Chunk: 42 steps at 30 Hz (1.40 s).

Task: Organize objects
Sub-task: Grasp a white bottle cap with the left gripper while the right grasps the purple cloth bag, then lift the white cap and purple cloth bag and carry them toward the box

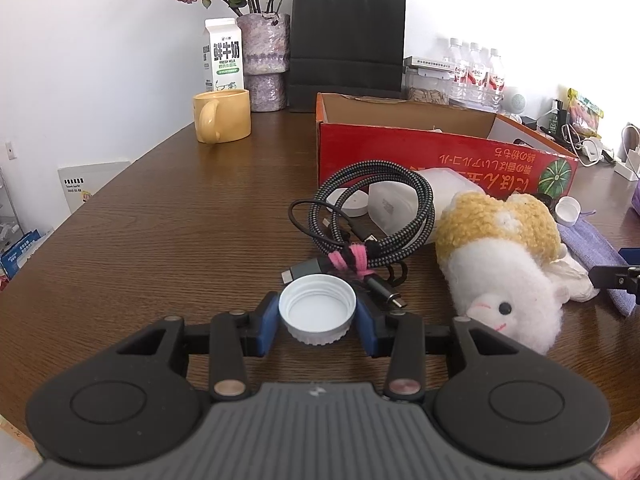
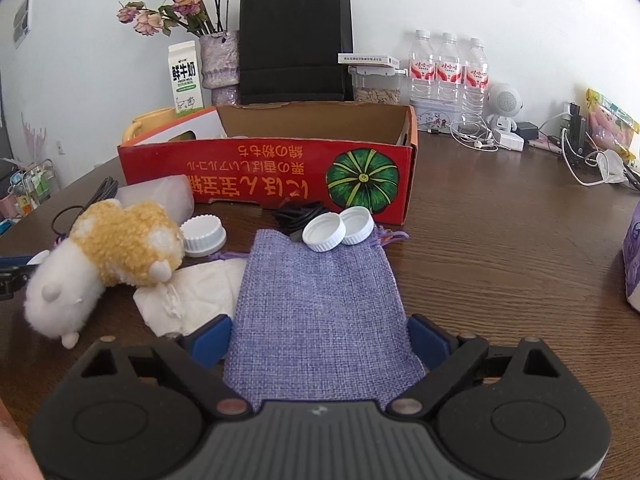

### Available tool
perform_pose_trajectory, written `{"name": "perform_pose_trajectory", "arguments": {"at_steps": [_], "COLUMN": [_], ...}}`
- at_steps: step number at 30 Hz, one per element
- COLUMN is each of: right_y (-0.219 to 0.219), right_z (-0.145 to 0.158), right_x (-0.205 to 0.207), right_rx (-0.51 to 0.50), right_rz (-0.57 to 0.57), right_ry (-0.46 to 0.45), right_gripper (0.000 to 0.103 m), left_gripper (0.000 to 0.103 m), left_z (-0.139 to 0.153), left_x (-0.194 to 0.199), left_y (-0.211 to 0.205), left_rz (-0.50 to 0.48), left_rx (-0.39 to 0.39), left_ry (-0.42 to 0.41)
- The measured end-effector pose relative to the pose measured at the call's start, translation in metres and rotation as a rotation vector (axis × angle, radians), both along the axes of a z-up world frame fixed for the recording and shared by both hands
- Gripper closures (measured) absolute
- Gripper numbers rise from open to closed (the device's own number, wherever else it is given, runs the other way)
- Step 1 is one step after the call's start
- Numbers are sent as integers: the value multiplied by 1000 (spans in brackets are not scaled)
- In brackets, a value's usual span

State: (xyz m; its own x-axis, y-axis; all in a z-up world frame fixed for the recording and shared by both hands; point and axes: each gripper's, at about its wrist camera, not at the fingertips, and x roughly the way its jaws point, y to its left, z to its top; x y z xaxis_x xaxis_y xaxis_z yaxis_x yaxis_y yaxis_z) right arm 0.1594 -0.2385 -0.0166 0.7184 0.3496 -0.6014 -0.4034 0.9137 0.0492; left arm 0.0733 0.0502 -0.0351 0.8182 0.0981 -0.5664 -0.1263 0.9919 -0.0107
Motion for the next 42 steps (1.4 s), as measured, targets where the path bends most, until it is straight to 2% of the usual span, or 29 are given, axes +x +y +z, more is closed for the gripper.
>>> {"name": "perform_pose_trajectory", "arguments": {"at_steps": [2,5,7,13,30,42], "right_y": [0,-2,-5,-18,-18,-14], "right_z": [0,2,4,6,43,62], "right_x": [-3,-5,-6,-9,-43,-50], "right_rx": [6,23,44,106,109,104], "right_rz": [-1,0,6,-21,1,17], "right_ry": [-8,-11,-9,-1,-144,-219], "right_gripper": [18,32,52,80,92,92], "left_gripper": [62,62,62,62,62,62], "left_z": [0,0,0,0,3,38], "left_x": [0,0,-1,-1,-3,-7], "left_y": [0,0,0,0,3,-4], "left_rz": [0,0,0,0,2,-31], "left_rx": [-1,-1,-2,-4,-17,13], "left_ry": [0,-1,-2,-7,-4,-118]}}
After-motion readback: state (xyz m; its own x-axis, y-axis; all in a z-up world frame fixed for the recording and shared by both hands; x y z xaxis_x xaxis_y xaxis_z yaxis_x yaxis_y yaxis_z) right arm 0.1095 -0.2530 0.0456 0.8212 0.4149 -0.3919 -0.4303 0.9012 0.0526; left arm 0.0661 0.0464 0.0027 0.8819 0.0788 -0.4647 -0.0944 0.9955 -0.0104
